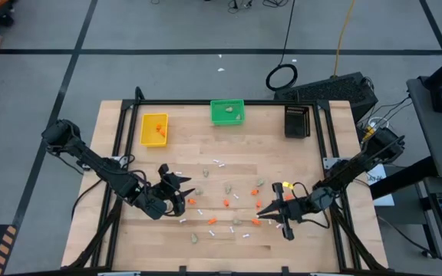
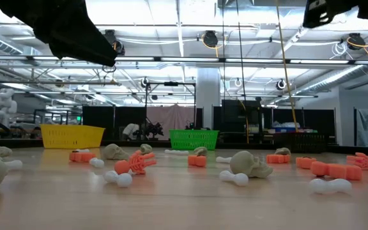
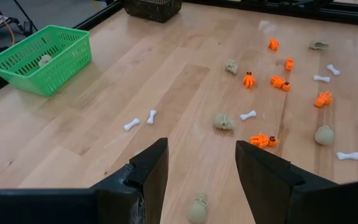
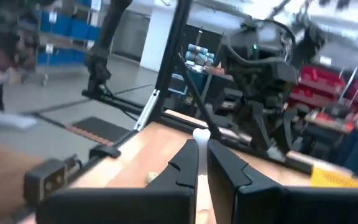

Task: Sort Halloween decoration
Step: Put the white bone toy into the black bin

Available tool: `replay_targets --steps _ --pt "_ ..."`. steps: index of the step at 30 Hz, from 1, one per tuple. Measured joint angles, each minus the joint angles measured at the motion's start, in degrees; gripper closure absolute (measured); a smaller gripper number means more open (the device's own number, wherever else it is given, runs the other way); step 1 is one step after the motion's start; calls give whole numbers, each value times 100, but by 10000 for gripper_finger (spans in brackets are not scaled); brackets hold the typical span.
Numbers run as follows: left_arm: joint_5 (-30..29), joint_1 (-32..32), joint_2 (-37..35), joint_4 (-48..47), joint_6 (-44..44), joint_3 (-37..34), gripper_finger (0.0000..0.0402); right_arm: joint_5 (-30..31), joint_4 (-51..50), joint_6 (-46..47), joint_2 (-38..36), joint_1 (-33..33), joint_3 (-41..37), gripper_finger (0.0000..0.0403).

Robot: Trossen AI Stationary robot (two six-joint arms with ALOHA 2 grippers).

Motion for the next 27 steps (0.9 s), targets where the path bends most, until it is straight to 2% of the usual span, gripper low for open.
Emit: replay_targets --steps 12,27 --pt "0 0 0 0 -2 0 215 -88 -314 -2481 3 0 4 394" --pt "0 0 0 7 -4 0 215 -79 -612 -2492 3 0 7 394"
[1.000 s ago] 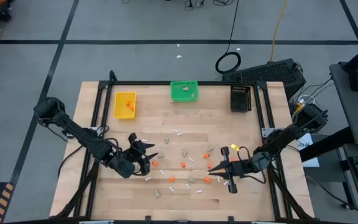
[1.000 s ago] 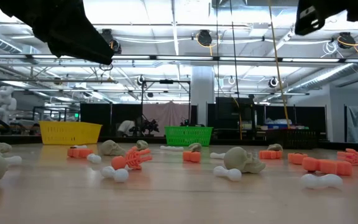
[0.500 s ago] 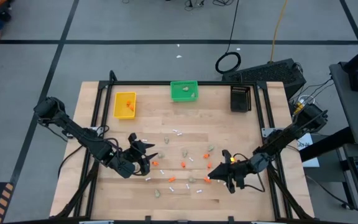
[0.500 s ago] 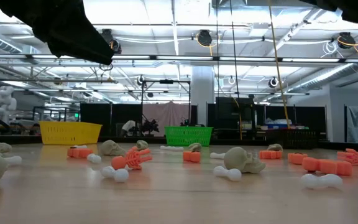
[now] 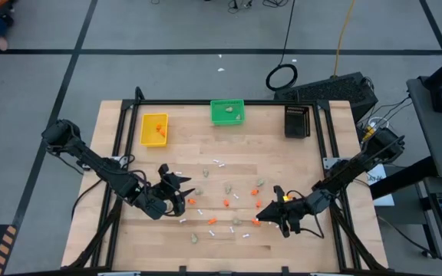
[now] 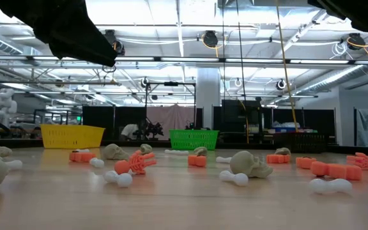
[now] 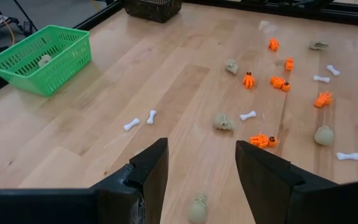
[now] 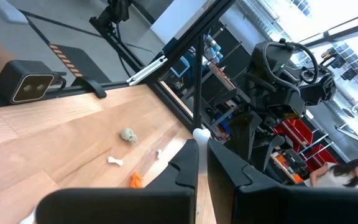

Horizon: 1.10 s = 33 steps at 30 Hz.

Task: Sort Halloween decoration
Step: Put the white bone toy into the black bin

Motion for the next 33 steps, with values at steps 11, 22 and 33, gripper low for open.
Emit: replay_targets --steps 11,22,33 --pt "0 0 0 2 0 0 215 -7 0 287 0 0 0 394" --pt "0 0 0 3 -1 0 215 -7 0 2204 0 0 0 394" --pt "0 0 0 43 5 -2 215 2 -517 4079 0 -2 0 394"
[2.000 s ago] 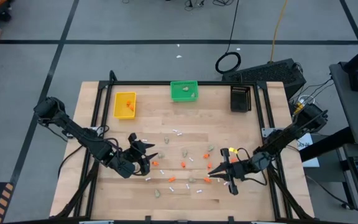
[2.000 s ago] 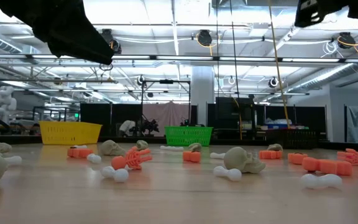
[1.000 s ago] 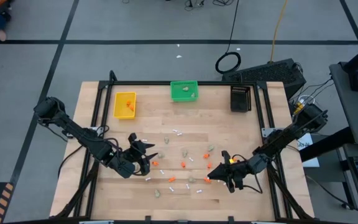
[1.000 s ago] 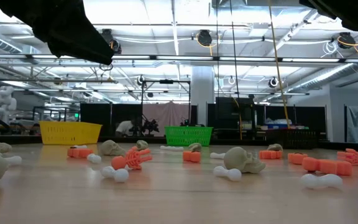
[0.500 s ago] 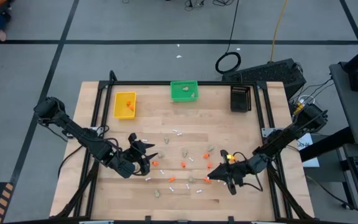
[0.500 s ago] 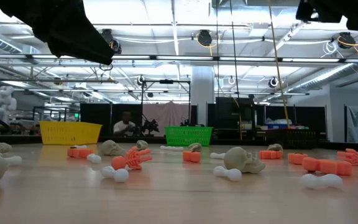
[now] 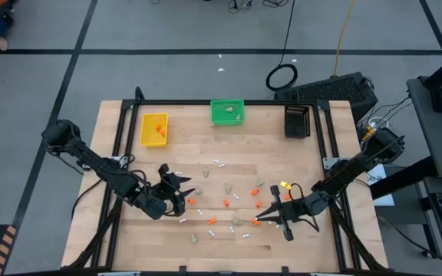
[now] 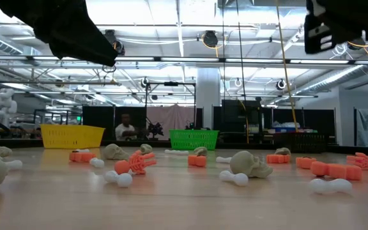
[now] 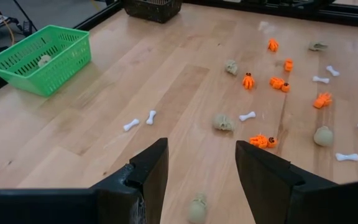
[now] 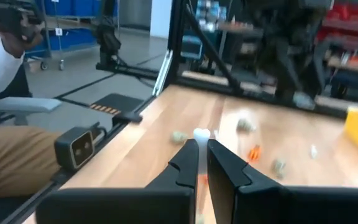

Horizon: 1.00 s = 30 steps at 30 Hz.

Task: Sort Halloween decoration
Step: Put the white bone toy into the black bin

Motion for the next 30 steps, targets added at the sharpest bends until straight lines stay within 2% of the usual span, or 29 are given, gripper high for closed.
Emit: replay_targets --steps 2,8,14,19,26,30 --pt "-2 0 0 29 3 0 215 45 -155 332 0 0 0 394" --pt "-1 1 0 83 6 0 215 846 -512 1009 -26 -10 0 394" --pt "-2 0 2 81 12 0 215 927 -1175 1378 -379 -152 0 394" --pt "-1 1 0 80 14 0 215 903 -2523 1974 -1049 -399 0 394" --pt "-1 1 2 79 17 0 215 895 -4878 2908 -2363 -864 0 394" --pt "-1 1 1 78 19 0 215 906 -6002 3043 -3131 -1192 0 394"
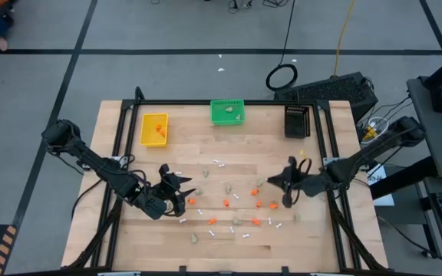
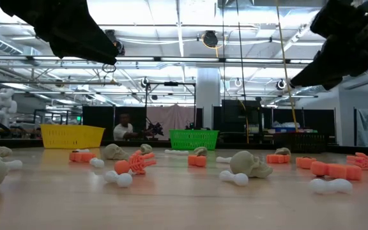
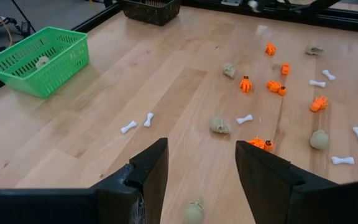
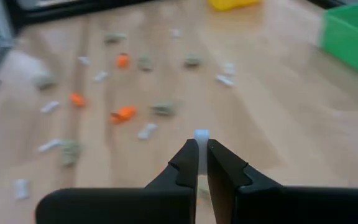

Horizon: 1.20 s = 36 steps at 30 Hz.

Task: Sort Halloween decoration
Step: Put the white bone toy into the black bin

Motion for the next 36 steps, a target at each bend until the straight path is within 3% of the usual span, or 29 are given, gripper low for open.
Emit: replay_targets --steps 8,19,29,36 --pt "0 4 1 12 -1 0 215 100 -1932 231 -1009 -1100 35 394" --pt "-1 10 1 14 0 0 215 -29 -4297 997 -1083 -2462 973 394" --pt "-1 8 1 26 72 0 215 -179 -4611 308 -670 -4428 1193 394" --pt "-1 6 1 44 189 0 215 -700 -3785 -682 -2 -5680 1193 394"
